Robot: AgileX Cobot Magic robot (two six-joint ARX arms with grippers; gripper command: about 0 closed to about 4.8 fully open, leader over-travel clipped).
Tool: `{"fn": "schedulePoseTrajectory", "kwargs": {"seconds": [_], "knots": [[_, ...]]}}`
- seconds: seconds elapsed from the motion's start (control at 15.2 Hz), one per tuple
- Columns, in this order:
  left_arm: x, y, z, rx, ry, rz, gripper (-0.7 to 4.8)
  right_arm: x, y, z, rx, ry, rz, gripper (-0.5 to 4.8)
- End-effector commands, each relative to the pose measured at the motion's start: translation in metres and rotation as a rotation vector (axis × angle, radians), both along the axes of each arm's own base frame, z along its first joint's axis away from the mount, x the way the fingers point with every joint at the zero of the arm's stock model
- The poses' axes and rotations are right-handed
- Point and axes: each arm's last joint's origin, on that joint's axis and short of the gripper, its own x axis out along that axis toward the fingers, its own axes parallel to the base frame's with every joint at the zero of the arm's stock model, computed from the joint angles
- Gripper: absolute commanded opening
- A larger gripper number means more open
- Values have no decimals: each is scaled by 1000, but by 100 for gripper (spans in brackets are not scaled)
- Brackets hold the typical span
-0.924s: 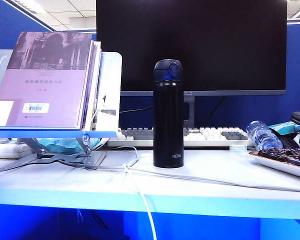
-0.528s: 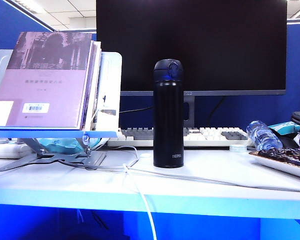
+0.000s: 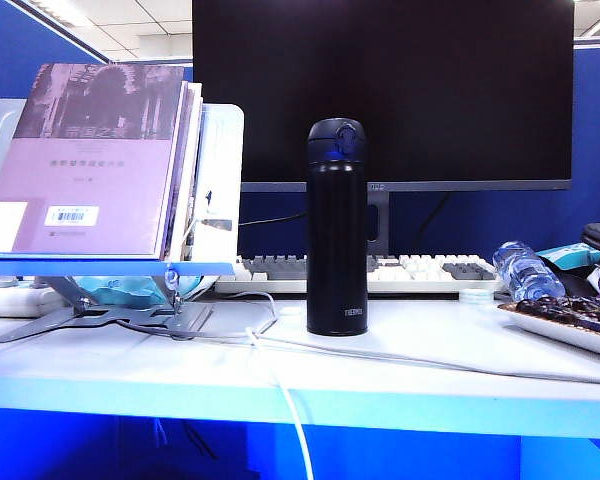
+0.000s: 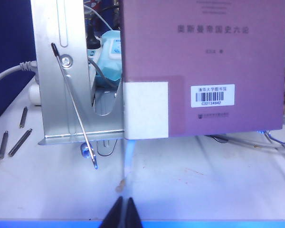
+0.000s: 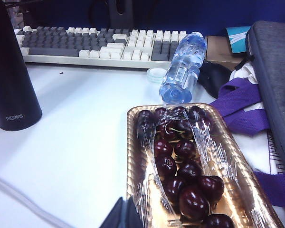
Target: Pick up the mineral water bottle and place it vertically to the right of the black thermos cup.
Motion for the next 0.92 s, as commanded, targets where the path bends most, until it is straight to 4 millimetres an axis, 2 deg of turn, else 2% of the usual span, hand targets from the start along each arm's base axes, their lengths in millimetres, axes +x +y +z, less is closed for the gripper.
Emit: {"fn": "schedulePoseTrajectory", "kwargs": {"seconds": [0.07, 0.2, 0.26, 0.33, 0.53, 0.59, 0.73, 0.79, 0.86, 0.92], "knots": [[0, 0, -1, 3, 9, -11, -4, 0, 0, 1, 3, -13, 0, 13], [0, 0, -1, 3, 9, -11, -4, 1, 0, 7, 43, -75, -6, 13], [0, 0, -1, 3, 9, -11, -4, 1, 0, 15, 147, -129, -3, 13], [0, 0, -1, 3, 9, -11, -4, -3, 0, 34, 218, -171, 0, 13], [0, 0, -1, 3, 9, -11, -4, -6, -1, 99, 173, -190, -2, 13], [0, 0, -1, 3, 9, -11, -4, 2, 0, 120, 133, -137, -5, 13], [0, 0, -1, 3, 9, -11, -4, 25, 4, 149, 70, 33, -9, 13], [0, 0, -1, 3, 9, -11, -4, 42, 7, 164, 52, 134, -13, 13], [0, 0, -1, 3, 9, -11, -4, 70, 12, 182, 28, 275, -19, 13], [0, 0, -1, 3, 9, -12, -4, 86, 15, 191, 17, 343, -22, 13]]}}
